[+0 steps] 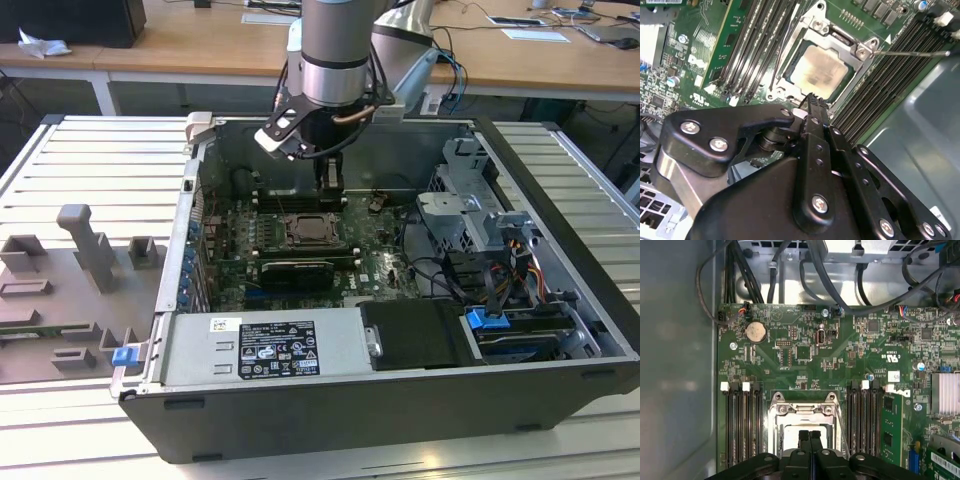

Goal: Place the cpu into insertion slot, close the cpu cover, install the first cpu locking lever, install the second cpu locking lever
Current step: 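Close the cpu cover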

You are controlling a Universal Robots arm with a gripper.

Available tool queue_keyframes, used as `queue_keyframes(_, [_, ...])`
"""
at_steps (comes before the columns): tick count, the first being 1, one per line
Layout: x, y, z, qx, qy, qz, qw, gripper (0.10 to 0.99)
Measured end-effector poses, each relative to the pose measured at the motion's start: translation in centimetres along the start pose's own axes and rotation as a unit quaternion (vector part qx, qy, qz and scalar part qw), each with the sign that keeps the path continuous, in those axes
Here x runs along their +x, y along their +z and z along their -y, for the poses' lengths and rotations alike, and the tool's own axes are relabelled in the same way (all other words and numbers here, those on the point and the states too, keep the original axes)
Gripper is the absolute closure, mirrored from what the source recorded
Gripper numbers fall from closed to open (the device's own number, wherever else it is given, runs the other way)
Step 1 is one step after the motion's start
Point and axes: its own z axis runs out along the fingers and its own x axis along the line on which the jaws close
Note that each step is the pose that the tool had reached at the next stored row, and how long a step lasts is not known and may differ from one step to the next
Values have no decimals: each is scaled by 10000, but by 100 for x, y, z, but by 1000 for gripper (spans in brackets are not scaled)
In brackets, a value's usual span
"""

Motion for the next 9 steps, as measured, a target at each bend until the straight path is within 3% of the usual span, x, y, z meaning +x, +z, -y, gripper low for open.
queue_keyframes(9, [0,2,61,-85,3,0,10000,980])
